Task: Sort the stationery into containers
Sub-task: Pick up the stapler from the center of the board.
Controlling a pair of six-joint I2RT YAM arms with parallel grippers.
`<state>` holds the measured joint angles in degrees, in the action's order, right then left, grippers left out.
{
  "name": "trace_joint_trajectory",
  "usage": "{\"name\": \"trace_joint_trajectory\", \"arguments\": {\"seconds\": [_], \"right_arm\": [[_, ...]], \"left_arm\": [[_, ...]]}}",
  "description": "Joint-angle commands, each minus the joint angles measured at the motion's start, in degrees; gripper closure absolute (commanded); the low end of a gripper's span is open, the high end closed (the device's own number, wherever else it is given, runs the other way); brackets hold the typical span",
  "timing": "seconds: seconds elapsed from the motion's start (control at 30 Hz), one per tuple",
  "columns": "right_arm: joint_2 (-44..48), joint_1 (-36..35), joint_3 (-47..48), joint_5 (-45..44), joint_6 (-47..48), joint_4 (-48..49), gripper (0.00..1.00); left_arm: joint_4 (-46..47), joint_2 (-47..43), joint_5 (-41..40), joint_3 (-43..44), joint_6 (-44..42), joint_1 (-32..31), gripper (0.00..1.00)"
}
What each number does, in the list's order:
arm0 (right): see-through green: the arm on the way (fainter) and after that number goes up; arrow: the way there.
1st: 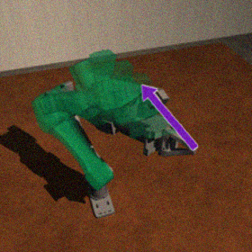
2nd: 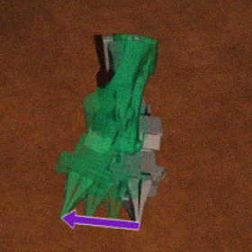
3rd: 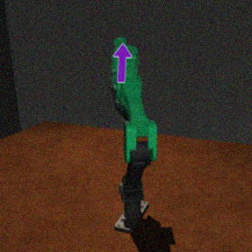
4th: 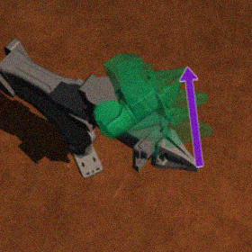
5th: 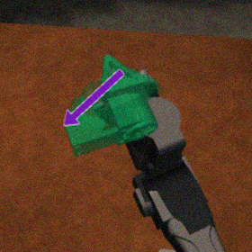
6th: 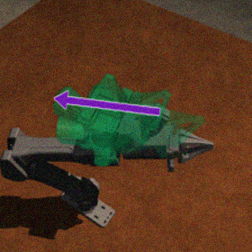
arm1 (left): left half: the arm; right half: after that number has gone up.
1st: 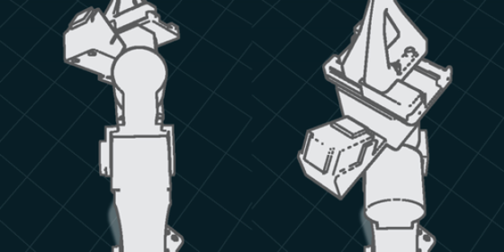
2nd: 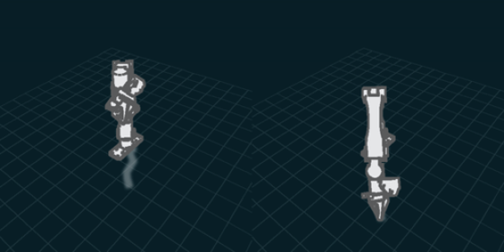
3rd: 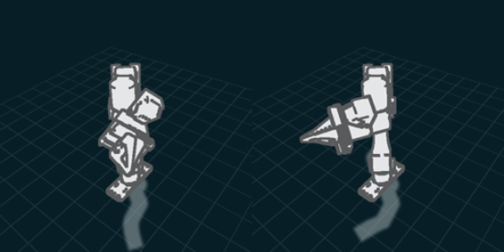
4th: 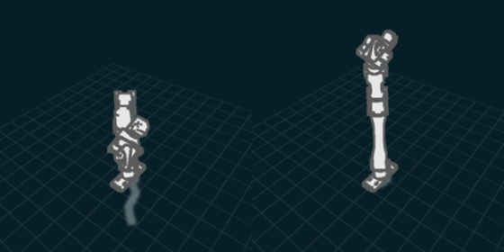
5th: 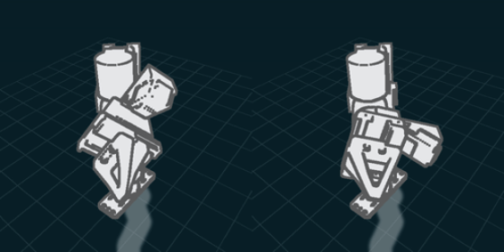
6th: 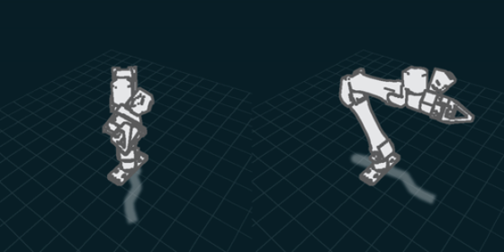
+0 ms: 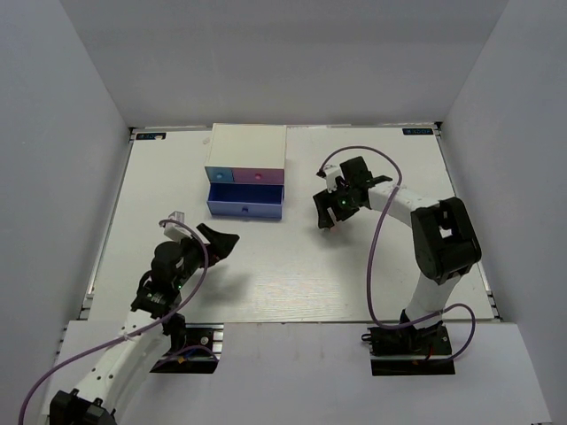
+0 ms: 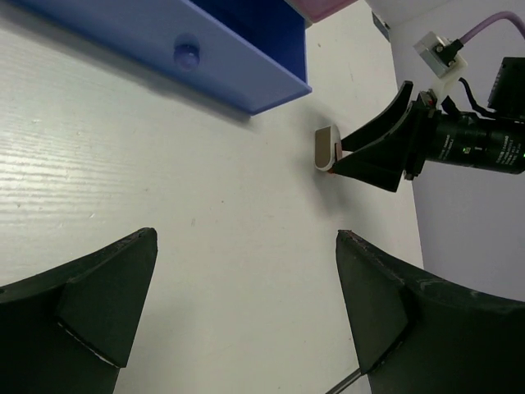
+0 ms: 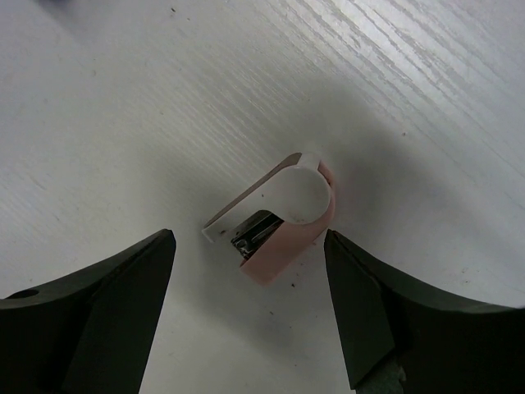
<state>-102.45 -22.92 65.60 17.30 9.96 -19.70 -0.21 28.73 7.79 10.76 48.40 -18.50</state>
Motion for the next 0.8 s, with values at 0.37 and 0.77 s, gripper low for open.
{"name": "trace_joint_trajectory", "arguments": {"seconds": [0.37,0.77], "right_arm": [[-2.3,-2.2,3.5,-2.8,-1.4,-2.4,0.41],[7.4,-2.8,3.2,6.3,11.1,-3.4,0.6]], "left_arm": [[-7.7,-0.9,-0.6,1.8,-0.9,-0.1,0.0],[-5.4,-0.3,-0.1,0.7,-0.9,-0.1,0.0]]}}
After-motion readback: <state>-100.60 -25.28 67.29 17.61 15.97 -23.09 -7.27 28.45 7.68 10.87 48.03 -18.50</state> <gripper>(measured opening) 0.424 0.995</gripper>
